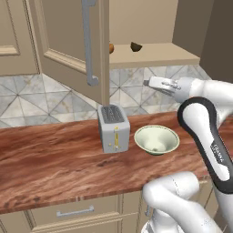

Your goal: Open the cabinet. Pick the kiwi and apple from the cabinet and place them into the bowl. Then close the cabinet.

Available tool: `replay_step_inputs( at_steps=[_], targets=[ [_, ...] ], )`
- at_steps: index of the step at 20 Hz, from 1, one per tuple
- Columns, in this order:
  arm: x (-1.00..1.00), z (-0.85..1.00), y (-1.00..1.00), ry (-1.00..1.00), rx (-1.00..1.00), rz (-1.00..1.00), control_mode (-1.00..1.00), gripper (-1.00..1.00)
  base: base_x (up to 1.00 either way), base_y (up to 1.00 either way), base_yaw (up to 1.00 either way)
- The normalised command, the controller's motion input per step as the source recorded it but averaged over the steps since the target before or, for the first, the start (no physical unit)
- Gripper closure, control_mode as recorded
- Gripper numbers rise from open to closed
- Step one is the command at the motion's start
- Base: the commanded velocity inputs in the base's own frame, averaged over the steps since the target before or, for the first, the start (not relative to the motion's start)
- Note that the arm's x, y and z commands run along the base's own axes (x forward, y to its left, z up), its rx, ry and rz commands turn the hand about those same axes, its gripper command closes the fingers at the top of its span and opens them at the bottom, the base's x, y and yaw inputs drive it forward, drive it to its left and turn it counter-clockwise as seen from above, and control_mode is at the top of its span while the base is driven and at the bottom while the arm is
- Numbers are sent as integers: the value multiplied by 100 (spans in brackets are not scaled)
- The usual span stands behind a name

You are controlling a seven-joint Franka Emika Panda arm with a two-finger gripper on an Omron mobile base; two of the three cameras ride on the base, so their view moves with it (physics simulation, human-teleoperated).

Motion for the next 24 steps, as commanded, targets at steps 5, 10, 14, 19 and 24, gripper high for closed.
replay_step_inputs(
  at_steps=[5,10,14,19,24],
  targets=[
    [51,-5,97,-1,-4,26,-100,-100,0,0,0],
    [0,0,17,-1,-1,6,-100,-100,0,0,0],
    [0,10,53,-1,0,29,-100,-100,0,0,0],
    [27,12,62,4,0,27,-100,-100,0,0,0],
    [46,0,43,0,0,21,-100,-100,0,0,0]
  ],
)
